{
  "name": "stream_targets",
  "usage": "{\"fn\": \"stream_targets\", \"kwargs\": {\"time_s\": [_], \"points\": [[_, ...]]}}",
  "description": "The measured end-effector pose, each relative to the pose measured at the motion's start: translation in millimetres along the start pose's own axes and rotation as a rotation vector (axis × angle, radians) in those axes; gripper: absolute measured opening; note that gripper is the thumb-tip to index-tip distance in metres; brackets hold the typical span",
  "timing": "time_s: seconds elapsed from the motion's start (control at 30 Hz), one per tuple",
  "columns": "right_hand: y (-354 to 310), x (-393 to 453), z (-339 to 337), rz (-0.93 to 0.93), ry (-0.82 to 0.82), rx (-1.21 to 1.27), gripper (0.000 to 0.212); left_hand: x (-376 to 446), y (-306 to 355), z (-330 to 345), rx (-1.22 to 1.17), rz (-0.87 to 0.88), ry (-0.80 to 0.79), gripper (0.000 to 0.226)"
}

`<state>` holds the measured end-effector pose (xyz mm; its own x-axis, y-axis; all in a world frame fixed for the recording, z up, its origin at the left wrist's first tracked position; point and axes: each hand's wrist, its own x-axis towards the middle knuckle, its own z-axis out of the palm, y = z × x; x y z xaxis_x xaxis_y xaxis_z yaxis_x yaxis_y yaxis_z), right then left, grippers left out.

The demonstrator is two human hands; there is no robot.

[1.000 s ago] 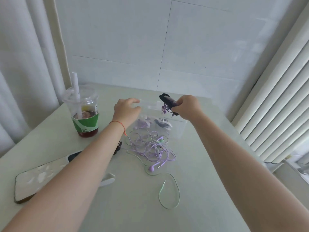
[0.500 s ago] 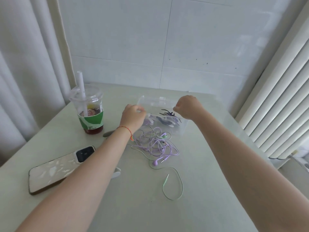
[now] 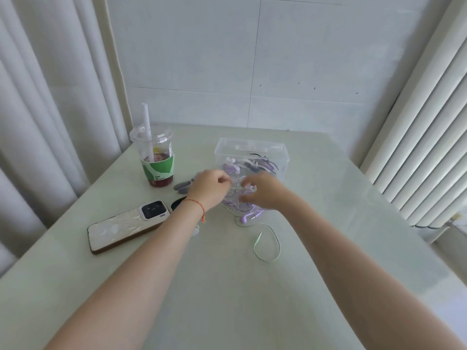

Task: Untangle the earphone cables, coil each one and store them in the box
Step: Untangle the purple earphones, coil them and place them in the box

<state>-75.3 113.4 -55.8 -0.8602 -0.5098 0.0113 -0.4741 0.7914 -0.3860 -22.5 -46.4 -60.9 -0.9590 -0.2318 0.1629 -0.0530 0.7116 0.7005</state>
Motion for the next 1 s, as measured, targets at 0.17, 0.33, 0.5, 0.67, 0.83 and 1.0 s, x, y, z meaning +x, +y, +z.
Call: {"fn": "stream_targets", "kwargs": {"time_s": [0.17,0.33,0.5,0.67,0.83,1.0], "points": [[1,-9,-6,0.048,0.071,0.002,0.017,-6,-7,3,0.066,0.024,-0.289,0.012],[-7,-8,-33,0.037,0.363,0.43,0.006,9,7,-6,0.032,0.087,-0.119,0.011],[6,3,-41,0.108,0.596,0.728,0.013,25,9,-14,0.074,0.107,0.11,0.026],[33,6,-42,0.248,0.786,0.837,0.017,26,-4,-12,0.284,0.018,0.132,0.013],[38,0,-44,0.36,0.417,0.417,0.032,25,-1,-15,0.133,0.054,-0.001,0.016],[9,-10,-49,0.07,0.467,0.306,0.034,18,18,-15,0.018,0.128,0.072,0.015]]}}
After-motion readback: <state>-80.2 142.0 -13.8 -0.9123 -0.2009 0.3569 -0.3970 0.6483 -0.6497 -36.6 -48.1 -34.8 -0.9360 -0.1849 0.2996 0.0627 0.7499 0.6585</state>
